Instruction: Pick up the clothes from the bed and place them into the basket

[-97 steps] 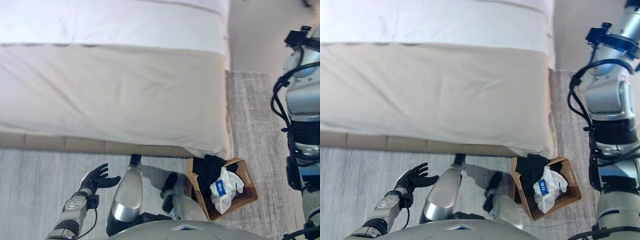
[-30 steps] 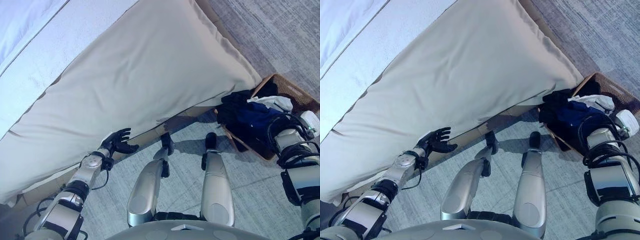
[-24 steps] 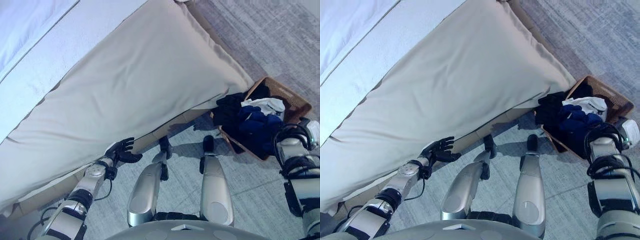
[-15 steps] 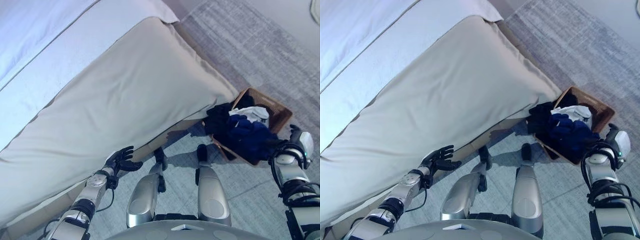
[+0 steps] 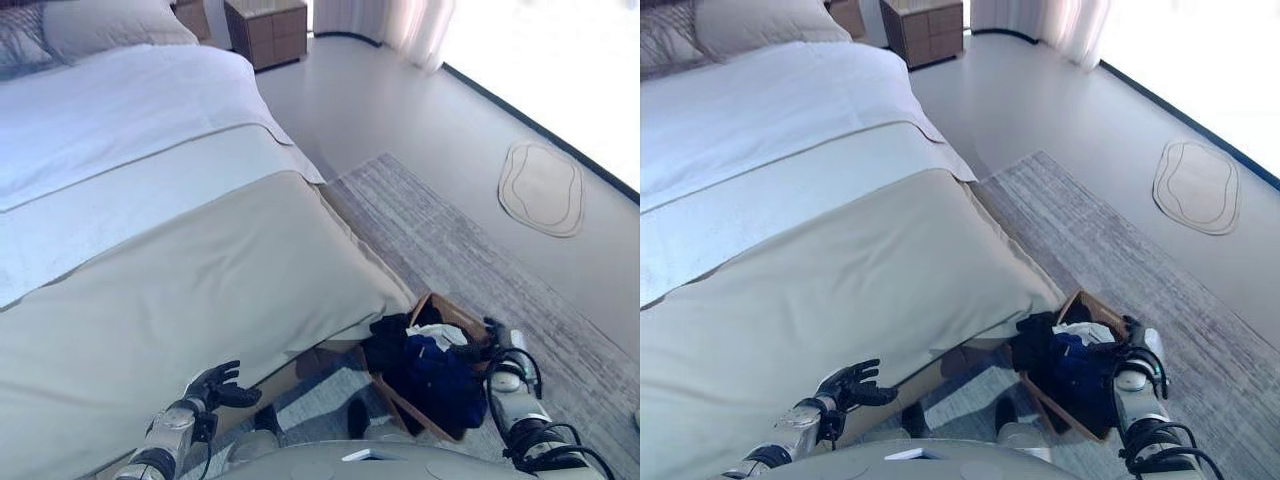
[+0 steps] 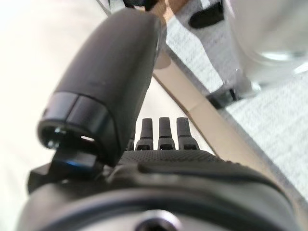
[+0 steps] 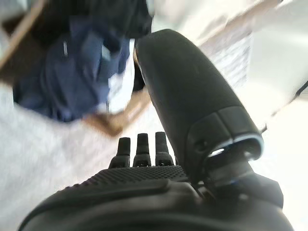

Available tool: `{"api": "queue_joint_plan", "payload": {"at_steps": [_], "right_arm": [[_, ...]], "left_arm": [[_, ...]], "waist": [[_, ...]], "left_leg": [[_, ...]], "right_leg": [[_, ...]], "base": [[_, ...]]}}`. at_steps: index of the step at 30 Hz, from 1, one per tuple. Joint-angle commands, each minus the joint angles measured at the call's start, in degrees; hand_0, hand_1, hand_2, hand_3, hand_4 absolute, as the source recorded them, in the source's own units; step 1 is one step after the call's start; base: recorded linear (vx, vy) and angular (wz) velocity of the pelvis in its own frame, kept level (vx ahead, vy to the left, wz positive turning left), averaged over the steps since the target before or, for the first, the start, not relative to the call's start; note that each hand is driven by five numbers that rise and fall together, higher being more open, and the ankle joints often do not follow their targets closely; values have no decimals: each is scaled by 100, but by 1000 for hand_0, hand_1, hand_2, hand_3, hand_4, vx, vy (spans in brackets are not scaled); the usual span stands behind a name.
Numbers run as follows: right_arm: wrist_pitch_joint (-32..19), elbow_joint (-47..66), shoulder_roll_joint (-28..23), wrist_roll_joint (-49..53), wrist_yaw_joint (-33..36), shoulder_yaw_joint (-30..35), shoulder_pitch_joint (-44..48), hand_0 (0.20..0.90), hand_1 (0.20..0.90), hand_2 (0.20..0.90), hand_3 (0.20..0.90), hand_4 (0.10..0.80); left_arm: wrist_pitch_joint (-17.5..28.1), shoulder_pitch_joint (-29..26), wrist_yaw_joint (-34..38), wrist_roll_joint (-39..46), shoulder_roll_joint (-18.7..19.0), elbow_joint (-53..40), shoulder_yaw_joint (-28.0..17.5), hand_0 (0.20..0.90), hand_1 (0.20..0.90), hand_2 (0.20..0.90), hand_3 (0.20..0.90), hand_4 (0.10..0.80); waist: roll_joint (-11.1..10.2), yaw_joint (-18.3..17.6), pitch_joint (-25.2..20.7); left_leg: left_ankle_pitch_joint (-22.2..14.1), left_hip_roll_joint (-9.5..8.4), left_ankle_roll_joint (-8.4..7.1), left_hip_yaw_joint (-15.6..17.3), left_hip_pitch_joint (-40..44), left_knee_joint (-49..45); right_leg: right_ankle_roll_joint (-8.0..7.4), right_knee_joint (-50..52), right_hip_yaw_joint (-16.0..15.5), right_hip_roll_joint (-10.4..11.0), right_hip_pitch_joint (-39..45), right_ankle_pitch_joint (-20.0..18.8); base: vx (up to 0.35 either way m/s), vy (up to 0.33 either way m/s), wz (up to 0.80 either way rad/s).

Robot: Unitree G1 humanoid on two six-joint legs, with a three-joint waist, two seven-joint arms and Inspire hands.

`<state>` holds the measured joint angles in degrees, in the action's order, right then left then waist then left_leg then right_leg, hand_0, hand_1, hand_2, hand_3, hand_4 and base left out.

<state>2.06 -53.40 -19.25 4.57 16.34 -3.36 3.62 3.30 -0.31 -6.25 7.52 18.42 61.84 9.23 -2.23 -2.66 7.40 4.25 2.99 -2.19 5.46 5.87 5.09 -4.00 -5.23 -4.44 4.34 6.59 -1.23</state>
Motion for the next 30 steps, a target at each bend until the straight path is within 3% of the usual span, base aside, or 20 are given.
{"api": "queue_joint_plan", "payload": {"at_steps": [1,3,13,21,30], "right_arm": [[-1046,-62,-31,222,-272,-132,-74,900,900,900,900,800],[-876,-292,127,564,-665,-147,-143,900,900,900,900,800],[-879,-1580,278,19,-2523,-397,-315,900,900,900,900,800],[-920,-1824,338,-171,-2920,-509,-370,900,900,900,900,800],[-710,-1785,391,-252,-2903,-604,-204,900,900,900,900,800]], "left_arm": [[445,-121,233,-292,-93,339,39,900,900,900,900,800],[454,-91,257,-290,-149,458,39,900,900,900,900,800],[370,-78,-294,-250,-155,788,33,900,900,900,900,800],[252,-108,-542,-193,-189,801,123,900,900,900,900,800],[176,-160,-627,-145,-308,854,218,900,900,900,900,800]], "waist": [[100,159,-174],[128,159,-193],[222,231,-237],[295,243,-246],[330,233,-285]], "left_leg": [[-914,-390,333,-86,94,-358],[-945,-410,354,-102,146,-368],[-902,-458,381,-224,248,-229],[-852,-492,392,-317,201,-201],[-837,-516,412,-368,240,-167]], "right_leg": [[133,596,-204,-216,-246,344],[132,604,-212,-200,-190,368],[99,584,-381,-138,-61,408],[105,607,-440,-138,-91,431],[142,608,-409,-182,-44,471]], "base": [[7,57,2],[7,58,2],[2,8,6],[-2,-9,5],[12,1,3]]}}
